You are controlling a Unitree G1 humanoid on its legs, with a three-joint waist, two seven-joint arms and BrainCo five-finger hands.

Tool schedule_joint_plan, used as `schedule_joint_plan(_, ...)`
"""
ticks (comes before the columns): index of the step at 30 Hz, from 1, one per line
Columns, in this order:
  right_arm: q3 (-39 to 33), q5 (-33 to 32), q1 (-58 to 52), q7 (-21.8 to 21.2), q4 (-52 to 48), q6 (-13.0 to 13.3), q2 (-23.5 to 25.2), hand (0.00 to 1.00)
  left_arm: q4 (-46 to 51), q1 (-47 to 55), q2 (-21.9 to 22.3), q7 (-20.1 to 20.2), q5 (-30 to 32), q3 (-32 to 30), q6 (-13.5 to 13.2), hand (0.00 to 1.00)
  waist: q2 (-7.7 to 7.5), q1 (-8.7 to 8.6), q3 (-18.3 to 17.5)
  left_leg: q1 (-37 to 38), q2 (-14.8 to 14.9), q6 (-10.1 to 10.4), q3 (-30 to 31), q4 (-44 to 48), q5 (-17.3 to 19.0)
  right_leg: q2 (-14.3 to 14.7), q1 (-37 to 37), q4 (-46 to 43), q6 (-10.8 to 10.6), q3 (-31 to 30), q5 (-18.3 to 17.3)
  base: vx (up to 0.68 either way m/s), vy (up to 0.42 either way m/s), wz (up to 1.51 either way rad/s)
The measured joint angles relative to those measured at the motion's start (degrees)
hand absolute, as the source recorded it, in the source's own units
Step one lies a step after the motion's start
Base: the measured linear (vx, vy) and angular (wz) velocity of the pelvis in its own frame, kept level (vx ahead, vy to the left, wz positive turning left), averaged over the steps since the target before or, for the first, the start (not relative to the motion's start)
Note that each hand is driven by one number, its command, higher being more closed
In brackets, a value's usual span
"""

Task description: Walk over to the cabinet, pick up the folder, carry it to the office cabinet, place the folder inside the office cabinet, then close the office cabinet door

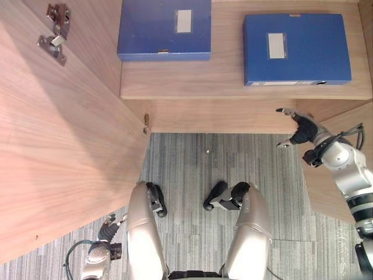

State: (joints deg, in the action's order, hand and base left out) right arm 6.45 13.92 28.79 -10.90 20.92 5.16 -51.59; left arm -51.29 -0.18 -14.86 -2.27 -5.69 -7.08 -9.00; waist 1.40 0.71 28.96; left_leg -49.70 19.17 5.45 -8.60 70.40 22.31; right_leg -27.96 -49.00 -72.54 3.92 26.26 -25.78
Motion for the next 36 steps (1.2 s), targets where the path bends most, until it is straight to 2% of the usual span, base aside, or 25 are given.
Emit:
schedule_joint_plan(3, -2.22, 0.40, 2.91, 1.85, -0.94, -0.01, -0.22, 0.00, 0.00, 0.09, 0.09, -0.01, 0.95, -0.84, 0.04, 0.00, -0.01, -0.23, 0.01, -0.09, 0.00, -0.08, 0.01, -0.01, -0.30, -0.01, 0.00, 0.07, 0.07, 0.09, 0.04, 0.03, -0.046, 0.01)
schedule_joint_plan(7, -2.86, 3.75, 10.17, 7.57, 0.68, -0.51, -1.54, 0.00, 0.07, 0.16, 0.09, -0.04, 1.17, -1.11, 0.04, 0.00, -0.01, -0.20, 0.01, -0.20, -0.14, -0.13, 0.02, 0.11, -0.28, -0.14, -0.01, 0.12, 0.25, 0.10, 0.15, 0.02, -0.034, 0.01)
schedule_joint_plan(9, -2.85, 6.25, 15.47, 10.95, 4.64, -0.67, -1.58, 0.00, 0.12, 0.16, 0.08, -0.06, 1.16, -1.10, 0.01, 0.00, -0.01, 0.18, 0.01, -0.28, -0.25, -0.14, 0.10, 0.11, -0.27, -0.21, -0.01, 0.12, 0.26, 0.15, 0.15, 0.01, -0.035, 0.02)
schedule_joint_plan(14, -2.31, 7.78, 22.35, 13.60, 14.27, -1.67, -1.58, 0.00, 0.08, 0.17, 0.05, -0.27, 0.64, -1.01, -0.17, 0.00, 0.13, 0.96, 0.03, -1.43, -0.78, -0.19, 0.97, 0.34, -0.28, -0.42, -0.17, 0.11, 0.26, 0.87, 0.15, 0.01, -0.035, 0.06)
schedule_joint_plan(19, 0.63, 7.72, 26.86, 13.95, 24.25, -2.19, -1.94, 0.00, -0.02, 0.13, 0.01, -0.67, -0.72, 0.01, -0.62, 0.00, 0.66, 1.61, 0.01, -2.68, -0.98, -0.48, 1.52, 0.84, -0.28, -1.10, -0.45, -0.36, 0.57, 1.52, 0.26, 0.02, -0.018, 0.08)
schedule_joint_plan(26, 3.96, 7.17, 28.31, 13.83, 33.24, -2.38, -2.13, 0.00, -0.02, 0.11, 0.45, -0.83, -1.67, 1.93, -1.30, 0.00, 2.81, 3.25, 0.10, -5.06, -0.97, -1.10, 1.58, 2.36, -0.14, -1.90, -3.02, -2.32, 1.17, 0.92, -0.07, 0.00, -0.007, 0.01)
schedule_joint_plan(31, 4.35, 6.99, 28.17, 13.67, 35.04, -2.30, -1.90, 0.00, 0.11, -0.73, 1.04, -0.85, -1.87, 3.10, -1.53, 0.00, 3.54, 3.54, 0.14, -6.30, -0.80, -1.25, 1.61, 2.98, -0.14, -2.00, -4.44, -3.09, 1.10, 0.59, -0.34, 0.00, -0.007, 0.00)
schedule_joint_plan(36, 4.18, 7.47, 28.22, 14.11, 34.59, -1.99, -1.94, 0.00, 0.48, -1.07, 1.14, -0.84, -3.34, 3.37, -1.65, 0.00, 3.59, 3.51, 0.04, -7.57, 0.04, -0.92, 1.16, 3.16, -0.35, -1.91, -5.99, -3.44, 1.06, 0.40, -0.36, -0.03, -0.022, -0.01)
